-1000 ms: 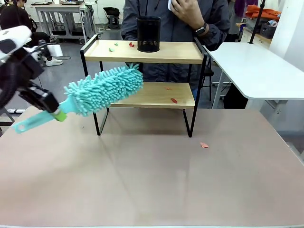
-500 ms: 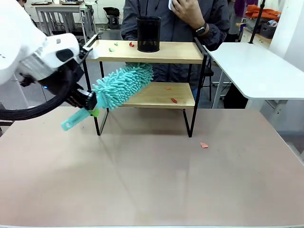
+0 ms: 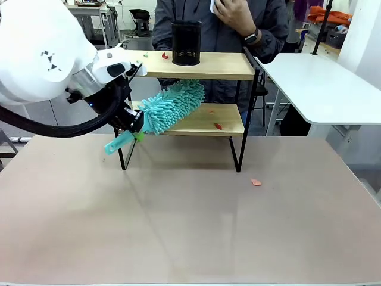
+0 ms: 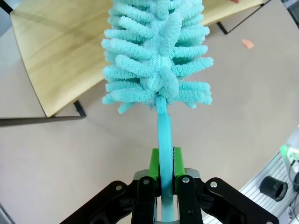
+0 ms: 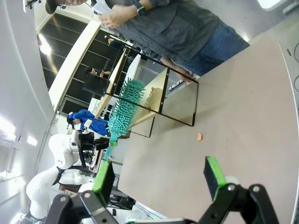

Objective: Clean the shelf.
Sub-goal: Clean the specific tier of the Shelf with the Duster once objects are removed.

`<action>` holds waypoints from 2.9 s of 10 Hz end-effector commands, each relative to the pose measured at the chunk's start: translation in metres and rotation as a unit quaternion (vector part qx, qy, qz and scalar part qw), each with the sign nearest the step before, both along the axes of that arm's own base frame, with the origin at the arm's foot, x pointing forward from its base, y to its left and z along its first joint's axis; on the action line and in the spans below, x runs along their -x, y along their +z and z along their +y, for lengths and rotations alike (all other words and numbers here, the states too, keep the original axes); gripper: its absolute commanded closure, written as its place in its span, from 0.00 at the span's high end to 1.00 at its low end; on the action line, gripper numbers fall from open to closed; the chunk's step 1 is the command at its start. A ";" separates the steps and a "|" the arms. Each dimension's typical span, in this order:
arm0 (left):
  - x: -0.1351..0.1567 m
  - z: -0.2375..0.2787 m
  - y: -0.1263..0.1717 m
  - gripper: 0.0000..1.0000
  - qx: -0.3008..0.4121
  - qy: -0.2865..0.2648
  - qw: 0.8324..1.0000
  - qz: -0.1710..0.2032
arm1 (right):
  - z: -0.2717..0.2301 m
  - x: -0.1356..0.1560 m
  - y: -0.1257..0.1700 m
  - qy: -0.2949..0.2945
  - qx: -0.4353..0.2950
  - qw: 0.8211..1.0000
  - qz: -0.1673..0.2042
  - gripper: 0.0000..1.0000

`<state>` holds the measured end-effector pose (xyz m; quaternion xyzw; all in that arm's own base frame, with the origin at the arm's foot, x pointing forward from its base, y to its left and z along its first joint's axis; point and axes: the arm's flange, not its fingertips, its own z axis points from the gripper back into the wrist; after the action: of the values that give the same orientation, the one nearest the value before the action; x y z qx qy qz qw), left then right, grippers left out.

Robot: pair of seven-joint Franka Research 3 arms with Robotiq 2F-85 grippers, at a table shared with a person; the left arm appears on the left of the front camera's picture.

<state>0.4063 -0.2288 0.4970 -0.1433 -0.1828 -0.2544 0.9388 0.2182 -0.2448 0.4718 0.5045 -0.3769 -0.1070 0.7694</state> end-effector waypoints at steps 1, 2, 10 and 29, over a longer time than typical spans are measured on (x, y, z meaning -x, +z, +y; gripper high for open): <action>-0.011 -0.017 0.004 0.12 -0.007 0.045 0.999 0.001 | -0.001 -0.003 0.002 -0.001 0.000 1.000 -0.019 1.00; -0.013 -0.023 0.002 0.12 -0.013 0.093 0.996 0.002 | -0.001 -0.003 0.002 -0.001 0.000 1.000 -0.019 1.00; -0.016 -0.012 -0.014 0.12 -0.072 0.189 0.979 -0.017 | -0.001 -0.003 0.002 -0.001 0.000 1.000 -0.019 1.00; 0.009 -0.076 0.002 0.12 -0.135 -0.176 0.972 -0.084 | -0.001 -0.003 0.002 -0.001 0.000 1.000 -0.019 1.00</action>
<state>0.4044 -0.3271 0.4978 -0.0398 -0.1883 -0.4248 0.8846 0.2182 -0.2447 0.4718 0.5047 -0.3769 -0.1066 0.7694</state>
